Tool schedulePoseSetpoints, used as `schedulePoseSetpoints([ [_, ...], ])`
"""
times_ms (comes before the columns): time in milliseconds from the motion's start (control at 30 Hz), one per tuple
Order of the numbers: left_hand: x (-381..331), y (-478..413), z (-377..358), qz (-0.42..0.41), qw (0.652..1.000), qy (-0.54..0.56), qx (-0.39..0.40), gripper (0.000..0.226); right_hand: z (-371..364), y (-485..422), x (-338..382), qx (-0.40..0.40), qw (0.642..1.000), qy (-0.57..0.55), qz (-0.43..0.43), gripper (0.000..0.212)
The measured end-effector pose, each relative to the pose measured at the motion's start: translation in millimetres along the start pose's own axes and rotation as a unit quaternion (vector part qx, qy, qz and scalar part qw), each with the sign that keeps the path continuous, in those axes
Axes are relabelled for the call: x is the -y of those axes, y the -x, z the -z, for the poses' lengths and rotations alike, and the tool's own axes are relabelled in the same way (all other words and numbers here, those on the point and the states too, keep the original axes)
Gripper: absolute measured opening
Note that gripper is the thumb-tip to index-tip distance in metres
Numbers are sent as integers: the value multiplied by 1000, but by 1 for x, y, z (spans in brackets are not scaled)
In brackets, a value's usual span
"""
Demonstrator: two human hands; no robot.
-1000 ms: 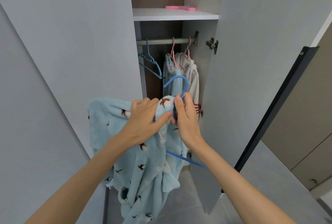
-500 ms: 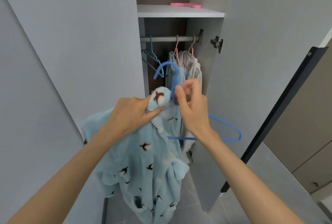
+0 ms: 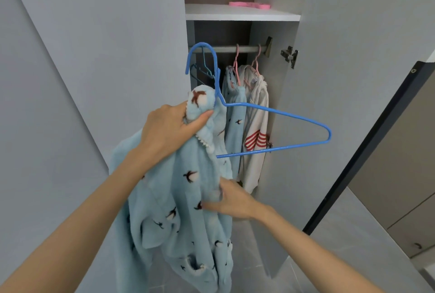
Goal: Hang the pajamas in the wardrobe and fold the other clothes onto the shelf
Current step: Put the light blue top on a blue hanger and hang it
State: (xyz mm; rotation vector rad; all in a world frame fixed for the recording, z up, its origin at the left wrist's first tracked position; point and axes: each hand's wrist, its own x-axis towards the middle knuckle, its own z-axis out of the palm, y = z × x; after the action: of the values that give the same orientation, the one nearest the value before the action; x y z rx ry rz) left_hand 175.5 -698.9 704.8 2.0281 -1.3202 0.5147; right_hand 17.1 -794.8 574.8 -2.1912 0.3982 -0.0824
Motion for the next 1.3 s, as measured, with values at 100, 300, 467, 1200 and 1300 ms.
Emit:
schedulePoseSetpoints([
  [100,9,2,2,13,1000,-12,6,72,-4,5,-10,164,985,31,-32,39],
  [300,29,22,-7,22,998,-50,27,63,11,8,-54,92,931,353,-1,40],
  [467,58,32,-11,34,994,-66,84,66,56,16,-77,-46,881,468,55,29],
  [1200,104,46,-30,20,974,-176,144,55,111,51,-68,-121,800,546,216,20],
  [1300,99,46,-29,-78,970,-190,131,67,111,47,-61,-149,811,519,224,24],
])
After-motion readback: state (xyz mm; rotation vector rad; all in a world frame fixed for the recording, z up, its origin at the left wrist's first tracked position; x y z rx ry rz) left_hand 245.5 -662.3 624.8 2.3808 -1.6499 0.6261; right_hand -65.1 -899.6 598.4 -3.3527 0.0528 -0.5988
